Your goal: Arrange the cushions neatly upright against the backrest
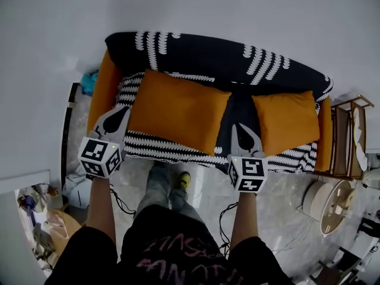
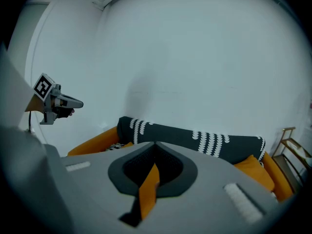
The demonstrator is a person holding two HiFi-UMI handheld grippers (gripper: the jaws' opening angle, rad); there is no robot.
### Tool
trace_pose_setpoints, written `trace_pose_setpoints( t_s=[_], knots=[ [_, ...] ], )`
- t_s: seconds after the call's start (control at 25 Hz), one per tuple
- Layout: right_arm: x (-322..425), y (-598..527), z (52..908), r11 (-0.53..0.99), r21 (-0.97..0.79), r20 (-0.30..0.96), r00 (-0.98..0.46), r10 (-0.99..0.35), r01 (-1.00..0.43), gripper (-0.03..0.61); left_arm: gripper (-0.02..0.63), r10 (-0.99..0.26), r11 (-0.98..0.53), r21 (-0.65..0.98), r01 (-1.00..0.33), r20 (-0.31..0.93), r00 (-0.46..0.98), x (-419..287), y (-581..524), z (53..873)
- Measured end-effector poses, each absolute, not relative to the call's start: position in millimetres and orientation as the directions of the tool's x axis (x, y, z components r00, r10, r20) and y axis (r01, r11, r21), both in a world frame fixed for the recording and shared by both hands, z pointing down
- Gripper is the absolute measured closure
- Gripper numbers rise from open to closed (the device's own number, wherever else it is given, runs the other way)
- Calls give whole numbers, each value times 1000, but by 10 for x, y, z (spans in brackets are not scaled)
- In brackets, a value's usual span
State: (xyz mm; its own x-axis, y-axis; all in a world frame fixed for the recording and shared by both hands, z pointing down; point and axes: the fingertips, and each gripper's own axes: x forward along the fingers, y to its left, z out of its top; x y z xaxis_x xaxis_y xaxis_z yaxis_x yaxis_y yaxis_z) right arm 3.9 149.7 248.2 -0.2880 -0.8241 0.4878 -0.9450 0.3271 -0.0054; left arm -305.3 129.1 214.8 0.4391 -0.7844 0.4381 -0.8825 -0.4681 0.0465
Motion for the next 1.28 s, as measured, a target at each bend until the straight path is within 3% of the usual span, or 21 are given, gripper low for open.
trace_pose_setpoints(
  t_s=[0.84, 1.16, 1.24, 1.28],
  knots=[
    [-77, 1178, 3903, 195, -40, 660, -173, -731, -980, 566, 609, -643, -478, 79, -875, 647, 410, -3560, 688, 3826],
    [-105, 1121, 4423, 178, -75, 711, -178, -680, -981, 504, 607, -582, -469, 118, -875, 704, 407, -3611, 502, 4469],
    [-109, 1088, 4566, 172, -89, 721, -183, -668, -981, 485, 541, -557, -476, 129, -870, 722, 412, -3601, 453, 4641],
    [-110, 1072, 4641, 168, -95, 726, -184, -663, -981, 474, 541, -545, -478, 131, -868, 731, 410, -3604, 429, 4730]
  ],
)
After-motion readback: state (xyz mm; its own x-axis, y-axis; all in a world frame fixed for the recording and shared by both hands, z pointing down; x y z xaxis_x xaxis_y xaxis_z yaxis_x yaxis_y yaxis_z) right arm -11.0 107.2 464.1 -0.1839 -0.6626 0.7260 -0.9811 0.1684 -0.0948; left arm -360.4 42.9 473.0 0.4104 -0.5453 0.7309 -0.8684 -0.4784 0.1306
